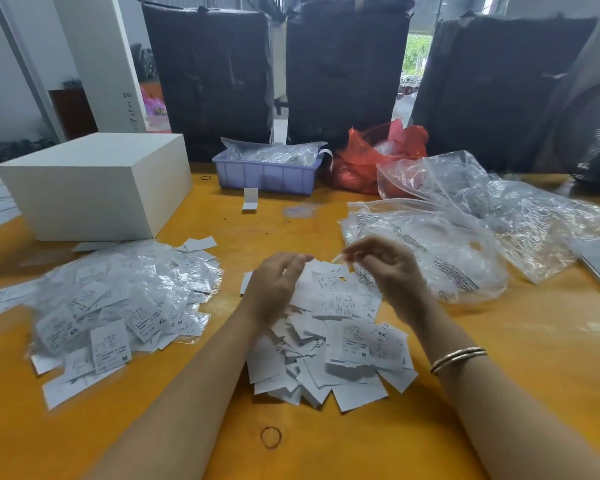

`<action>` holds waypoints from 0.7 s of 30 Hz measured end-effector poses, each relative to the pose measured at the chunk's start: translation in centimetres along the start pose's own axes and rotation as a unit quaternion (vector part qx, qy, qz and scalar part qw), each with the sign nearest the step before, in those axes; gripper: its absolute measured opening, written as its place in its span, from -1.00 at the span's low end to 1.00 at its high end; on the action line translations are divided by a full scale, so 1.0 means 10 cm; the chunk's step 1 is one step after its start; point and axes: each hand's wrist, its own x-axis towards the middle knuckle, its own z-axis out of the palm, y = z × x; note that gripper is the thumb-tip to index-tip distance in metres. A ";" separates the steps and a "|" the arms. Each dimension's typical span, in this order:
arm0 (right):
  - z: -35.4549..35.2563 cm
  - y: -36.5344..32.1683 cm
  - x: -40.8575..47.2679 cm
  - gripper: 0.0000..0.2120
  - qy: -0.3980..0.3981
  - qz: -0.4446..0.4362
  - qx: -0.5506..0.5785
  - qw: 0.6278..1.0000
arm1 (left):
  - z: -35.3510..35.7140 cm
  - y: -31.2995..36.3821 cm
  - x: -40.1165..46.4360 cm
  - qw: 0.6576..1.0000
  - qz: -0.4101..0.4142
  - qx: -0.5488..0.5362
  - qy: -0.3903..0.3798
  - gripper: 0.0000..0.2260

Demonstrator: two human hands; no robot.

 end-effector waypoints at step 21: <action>0.12 0.03 -0.08 -0.74 -0.078 0.078 -0.024 0.994 | -0.14 0.08 -0.03 0.973 -0.102 -0.199 -0.047 -0.98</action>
